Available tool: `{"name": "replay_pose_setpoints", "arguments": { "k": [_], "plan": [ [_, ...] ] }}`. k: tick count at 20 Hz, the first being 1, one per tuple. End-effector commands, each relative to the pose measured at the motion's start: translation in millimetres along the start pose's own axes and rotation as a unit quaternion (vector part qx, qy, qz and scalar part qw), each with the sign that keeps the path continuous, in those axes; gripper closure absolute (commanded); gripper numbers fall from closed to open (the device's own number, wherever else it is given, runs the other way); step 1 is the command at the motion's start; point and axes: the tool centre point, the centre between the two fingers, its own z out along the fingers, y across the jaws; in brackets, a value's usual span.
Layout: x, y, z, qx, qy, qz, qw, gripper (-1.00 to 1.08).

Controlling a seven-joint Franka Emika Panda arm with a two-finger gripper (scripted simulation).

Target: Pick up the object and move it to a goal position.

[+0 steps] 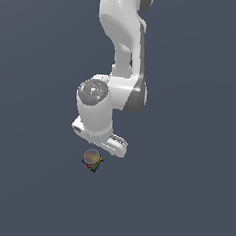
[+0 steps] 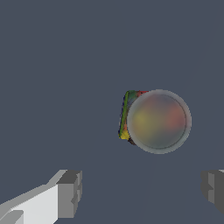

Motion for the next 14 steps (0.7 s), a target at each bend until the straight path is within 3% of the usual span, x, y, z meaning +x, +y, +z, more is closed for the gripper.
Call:
{"name": "replay_pose_setpoints", "arguments": {
  "k": [1,14],
  "plan": [
    [13,8,6,-0.001,0.001,0.029,0.9996,-0.92],
    [35,27,19,-0.005,0.004,0.083,0.9965,-0.92]
  ]
}}
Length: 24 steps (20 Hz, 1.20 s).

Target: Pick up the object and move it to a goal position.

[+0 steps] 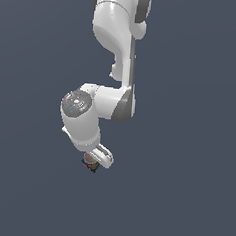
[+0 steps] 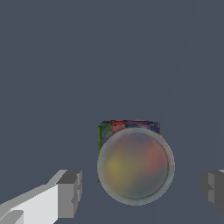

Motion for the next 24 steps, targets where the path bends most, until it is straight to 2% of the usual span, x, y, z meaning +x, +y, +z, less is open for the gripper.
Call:
{"name": "replay_pose_setpoints", "arguments": {
  "k": [1,13,19,20,24],
  "plan": [
    [0,0,0,0.0,0.0,0.0,1.0,-0.92],
    [0,0,49,0.0,0.0,0.002,1.0,-0.92],
    [1,0,50,0.0,0.0,0.002,1.0,-0.92],
    [1,0,50,0.0,0.0,0.002,1.0,1.08],
    [1,0,50,0.0,0.0,0.002,1.0,1.08]
  ]
}}
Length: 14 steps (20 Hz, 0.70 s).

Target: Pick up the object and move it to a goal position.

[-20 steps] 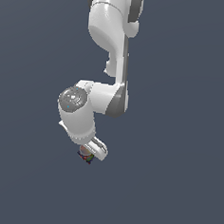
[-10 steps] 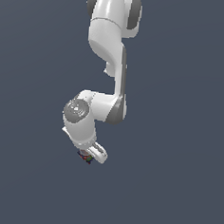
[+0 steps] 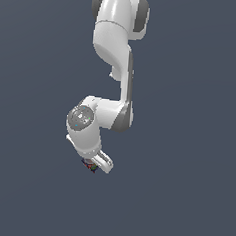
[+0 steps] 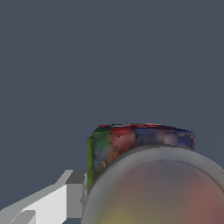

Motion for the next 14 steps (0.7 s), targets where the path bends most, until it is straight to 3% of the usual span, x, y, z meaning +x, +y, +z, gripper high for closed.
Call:
{"name": "replay_pose_setpoints", "arguments": {
  "k": [1,14],
  "plan": [
    [1,0,-1,0.0,0.001,0.0,1.0,1.08],
    [-5,-2,-16,0.0,0.0,0.0,1.0,1.08]
  ]
}}
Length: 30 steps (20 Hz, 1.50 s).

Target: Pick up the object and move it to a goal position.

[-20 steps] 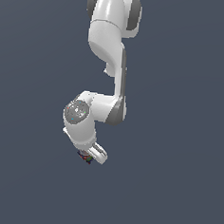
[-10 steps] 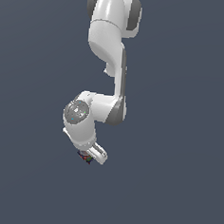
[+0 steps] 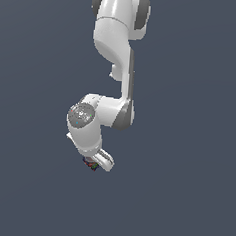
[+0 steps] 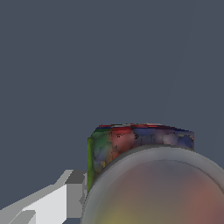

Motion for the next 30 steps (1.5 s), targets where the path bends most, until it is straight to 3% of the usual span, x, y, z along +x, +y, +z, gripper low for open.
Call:
{"name": "replay_pose_setpoints", "arguments": {
  "k": [1,10,30],
  "plan": [
    [-2,-2,-12,0.001,0.002,0.0,1.0,1.08],
    [-23,-8,-77,0.002,0.002,0.0,1.0,1.08],
    [-93,-32,-302,0.001,0.003,0.001,1.0,1.08]
  ]
}}
